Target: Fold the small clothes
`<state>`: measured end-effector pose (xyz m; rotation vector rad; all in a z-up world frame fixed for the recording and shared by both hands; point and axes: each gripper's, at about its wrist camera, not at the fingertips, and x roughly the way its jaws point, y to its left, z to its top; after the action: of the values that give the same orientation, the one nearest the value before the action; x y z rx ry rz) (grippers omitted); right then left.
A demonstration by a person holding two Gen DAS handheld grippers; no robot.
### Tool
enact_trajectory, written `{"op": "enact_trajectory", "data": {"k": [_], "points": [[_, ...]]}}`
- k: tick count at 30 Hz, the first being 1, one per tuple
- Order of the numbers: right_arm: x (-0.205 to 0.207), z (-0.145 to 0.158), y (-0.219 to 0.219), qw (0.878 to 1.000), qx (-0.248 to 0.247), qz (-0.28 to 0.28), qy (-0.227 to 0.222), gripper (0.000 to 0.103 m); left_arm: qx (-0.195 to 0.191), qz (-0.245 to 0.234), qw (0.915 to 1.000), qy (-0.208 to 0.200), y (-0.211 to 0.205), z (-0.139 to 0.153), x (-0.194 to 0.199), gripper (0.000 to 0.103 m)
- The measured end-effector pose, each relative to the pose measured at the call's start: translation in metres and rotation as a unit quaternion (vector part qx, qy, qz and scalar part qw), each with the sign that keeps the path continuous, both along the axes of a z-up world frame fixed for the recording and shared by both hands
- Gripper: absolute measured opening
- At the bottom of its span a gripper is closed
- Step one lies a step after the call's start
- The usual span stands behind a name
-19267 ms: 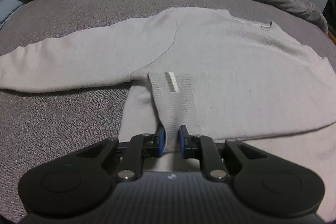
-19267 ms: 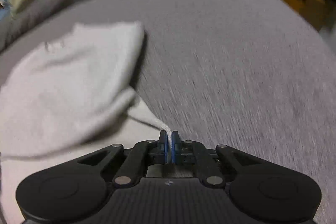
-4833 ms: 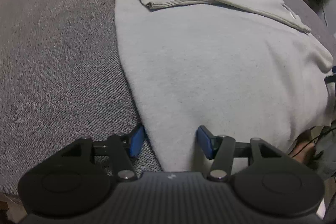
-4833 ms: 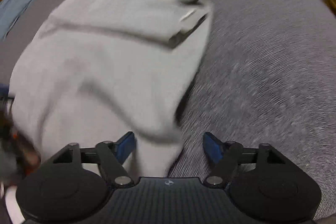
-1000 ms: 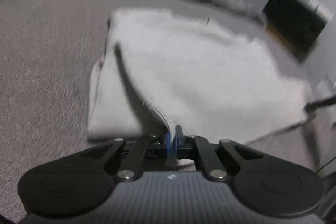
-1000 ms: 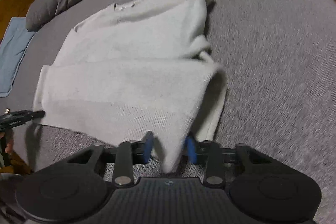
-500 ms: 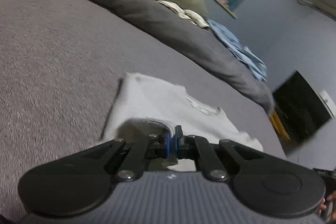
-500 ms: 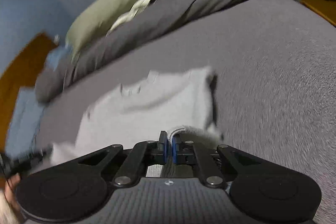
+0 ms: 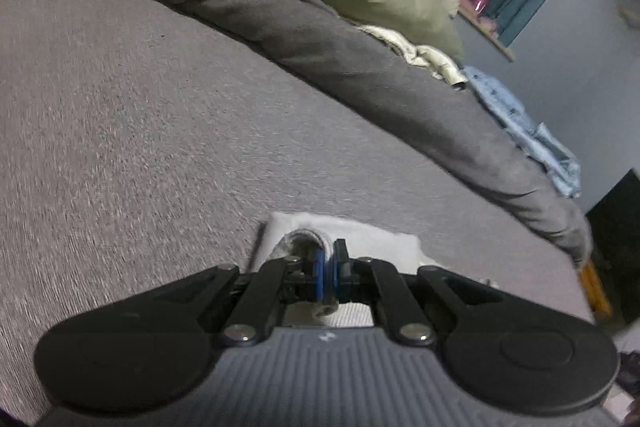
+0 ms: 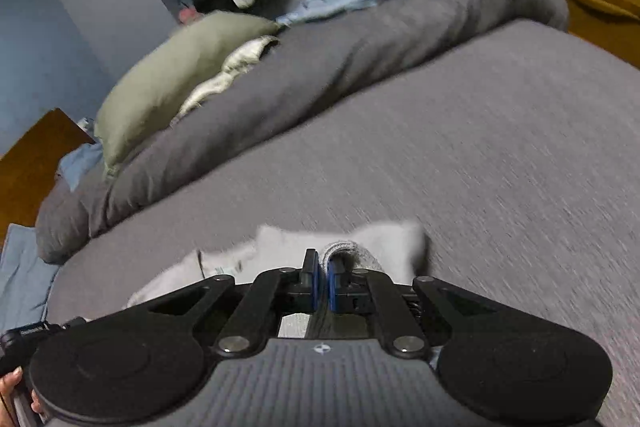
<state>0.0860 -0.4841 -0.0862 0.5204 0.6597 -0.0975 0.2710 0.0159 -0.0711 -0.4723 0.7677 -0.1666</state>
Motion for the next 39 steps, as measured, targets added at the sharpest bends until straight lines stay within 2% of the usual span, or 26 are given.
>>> {"op": "enact_trajectory", "data": {"k": [2,4,5,6,7,8,9,10,14,18,19,20,21,22,25,27,29,30,31,32,34,37,39], "points": [[0.011,-0.004,0.000,1.000,0.002,0.000,-0.003,0.006,0.010,0.007,0.9998,0.016,-0.001,-0.007,0.010,0.000],[0.021,-0.012,0.001,1.000,-0.002,-0.009,0.002,0.007,-0.002,0.005,0.9993,0.038,0.001,-0.013,0.019,0.006],[0.022,-0.016,0.000,1.000,-0.001,-0.019,0.001,0.012,-0.004,0.010,0.9989,0.045,0.003,-0.014,0.021,0.010],[0.020,-0.021,-0.003,0.999,0.006,-0.031,-0.003,0.029,-0.010,0.015,0.9989,0.043,0.006,-0.012,0.023,0.018],[0.018,-0.024,-0.006,0.999,0.013,-0.043,-0.009,0.038,-0.021,0.021,0.9991,0.031,0.010,-0.009,0.023,0.028],[0.015,-0.026,-0.010,0.998,0.018,-0.053,-0.020,0.042,-0.034,0.030,0.9988,0.016,0.014,-0.006,0.022,0.031],[0.011,-0.027,-0.014,0.997,0.018,-0.064,-0.030,0.043,-0.045,0.033,0.9984,0.006,0.018,-0.005,0.019,0.035],[0.010,-0.027,-0.017,0.997,0.017,-0.071,-0.034,0.043,-0.047,0.031,0.9984,0.004,0.022,-0.005,0.019,0.036],[0.003,-0.026,-0.027,0.996,0.010,-0.080,-0.030,0.044,0.002,0.004,0.9997,0.026,0.022,-0.008,0.009,0.036],[-0.010,-0.030,-0.024,0.996,-0.028,-0.079,0.005,0.045,0.049,-0.026,0.9980,0.029,0.023,-0.010,-0.027,0.036],[-0.015,-0.031,-0.022,0.996,-0.039,-0.079,0.016,0.046,0.066,-0.035,0.9969,0.025,0.023,-0.011,-0.042,0.036],[-0.020,-0.032,-0.019,0.996,-0.048,-0.074,0.028,0.052,0.085,-0.044,0.9951,0.022,0.020,-0.011,-0.053,0.036],[-0.027,-0.032,-0.015,0.995,-0.055,-0.068,0.038,0.060,0.110,-0.052,0.9924,0.020,0.017,-0.012,-0.066,0.036],[-0.033,-0.034,-0.010,0.995,-0.063,-0.058,0.052,0.063,0.138,-0.065,0.9882,0.020,0.013,-0.013,-0.079,0.036],[-0.051,-0.038,0.010,0.990,-0.104,-0.020,0.090,0.064,0.217,-0.099,0.9709,0.026,-0.001,-0.023,-0.114,0.036],[-0.069,-0.047,0.017,0.985,-0.121,-0.026,0.122,0.064,0.261,-0.117,0.9580,0.024,-0.007,-0.029,-0.137,0.036],[-0.084,-0.057,0.017,0.982,-0.109,-0.048,0.149,0.064,0.299,-0.135,0.9443,0.027,-0.010,-0.038,-0.158,0.044],[-0.093,-0.062,0.015,0.980,-0.102,-0.061,0.162,0.064,0.313,-0.141,0.9390,0.027,-0.010,-0.041,-0.168,0.050],[-0.103,-0.067,0.014,0.978,-0.092,-0.072,0.173,0.064,0.318,-0.142,0.9371,0.023,-0.008,-0.042,-0.177,0.050],[-0.115,-0.070,0.012,0.978,-0.080,-0.087,0.174,0.064,0.311,-0.138,0.9403,0.013,-0.002,-0.041,-0.185,0.051],[-0.138,-0.070,0.009,0.982,-0.046,-0.116,0.144,0.065,0.269,-0.120,0.9555,-0.001,0.012,-0.034,-0.200,0.060],[-0.166,-0.064,0.009,0.986,0.022,-0.141,0.087,0.082,0.159,-0.100,0.9822,-0.008,0.036,-0.027,-0.219,0.062],[-0.180,-0.061,0.014,0.986,0.041,-0.149,0.055,0.087,0.101,-0.088,0.9909,0.012,0.046,-0.029,-0.226,0.063]]}}
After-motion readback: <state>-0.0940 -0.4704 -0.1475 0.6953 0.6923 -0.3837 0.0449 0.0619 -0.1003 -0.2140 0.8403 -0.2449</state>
